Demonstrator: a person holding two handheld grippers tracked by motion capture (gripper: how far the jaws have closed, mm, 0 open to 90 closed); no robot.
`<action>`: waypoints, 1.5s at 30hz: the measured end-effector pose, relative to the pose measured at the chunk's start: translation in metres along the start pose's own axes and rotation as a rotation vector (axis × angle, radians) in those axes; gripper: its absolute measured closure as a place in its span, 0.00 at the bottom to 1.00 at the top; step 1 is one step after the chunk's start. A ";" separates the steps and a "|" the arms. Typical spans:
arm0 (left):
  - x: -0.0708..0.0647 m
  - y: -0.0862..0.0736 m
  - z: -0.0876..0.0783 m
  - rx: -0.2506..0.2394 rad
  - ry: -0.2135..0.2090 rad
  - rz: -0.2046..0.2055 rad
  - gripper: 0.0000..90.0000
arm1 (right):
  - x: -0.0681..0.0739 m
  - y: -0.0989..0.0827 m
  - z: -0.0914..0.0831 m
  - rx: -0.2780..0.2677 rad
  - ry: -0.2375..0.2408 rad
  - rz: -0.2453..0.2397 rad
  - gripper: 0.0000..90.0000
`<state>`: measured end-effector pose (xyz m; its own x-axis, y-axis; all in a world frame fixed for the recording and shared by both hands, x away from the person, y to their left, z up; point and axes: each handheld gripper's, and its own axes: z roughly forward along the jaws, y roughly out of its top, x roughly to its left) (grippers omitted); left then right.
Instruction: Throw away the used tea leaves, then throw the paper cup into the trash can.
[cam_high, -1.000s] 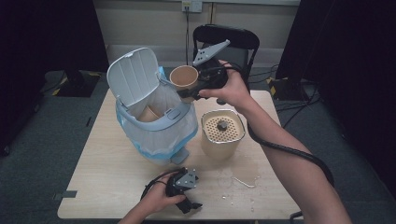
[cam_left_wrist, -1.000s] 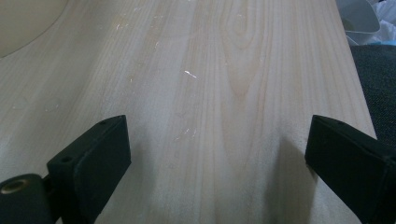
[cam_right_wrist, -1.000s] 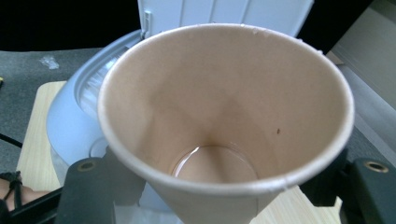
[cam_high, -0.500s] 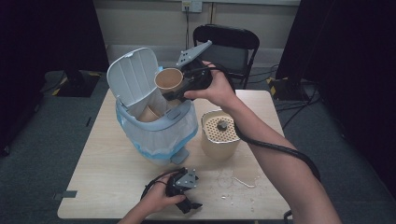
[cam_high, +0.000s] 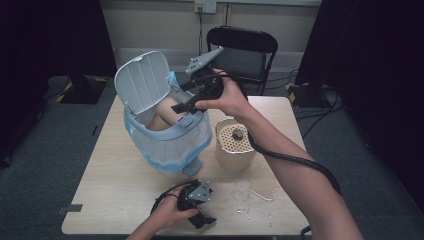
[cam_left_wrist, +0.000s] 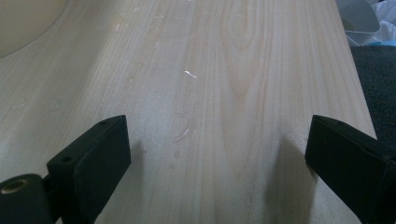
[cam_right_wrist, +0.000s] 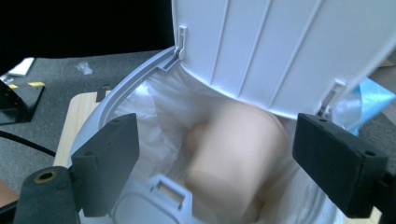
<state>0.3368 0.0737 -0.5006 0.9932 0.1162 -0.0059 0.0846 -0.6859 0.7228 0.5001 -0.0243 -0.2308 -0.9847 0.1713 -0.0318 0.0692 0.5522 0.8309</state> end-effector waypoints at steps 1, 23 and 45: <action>0.000 0.000 0.000 -0.001 -0.002 0.000 0.07 | 0.000 -0.002 -0.003 -0.003 0.000 0.003 0.16; -0.001 0.000 0.000 -0.006 0.016 -0.005 0.07 | 0.010 -0.067 -0.068 -0.003 -0.044 0.040 0.16; -0.001 0.000 0.001 -0.013 0.020 -0.013 0.07 | 0.025 -0.143 -0.100 0.050 -0.109 0.094 0.16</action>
<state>0.3357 0.0730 -0.5008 0.9902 0.1395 -0.0021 0.0966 -0.6745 0.7319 0.4498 -0.1807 -0.2953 -0.9505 0.3102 -0.0179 0.1707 0.5694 0.8041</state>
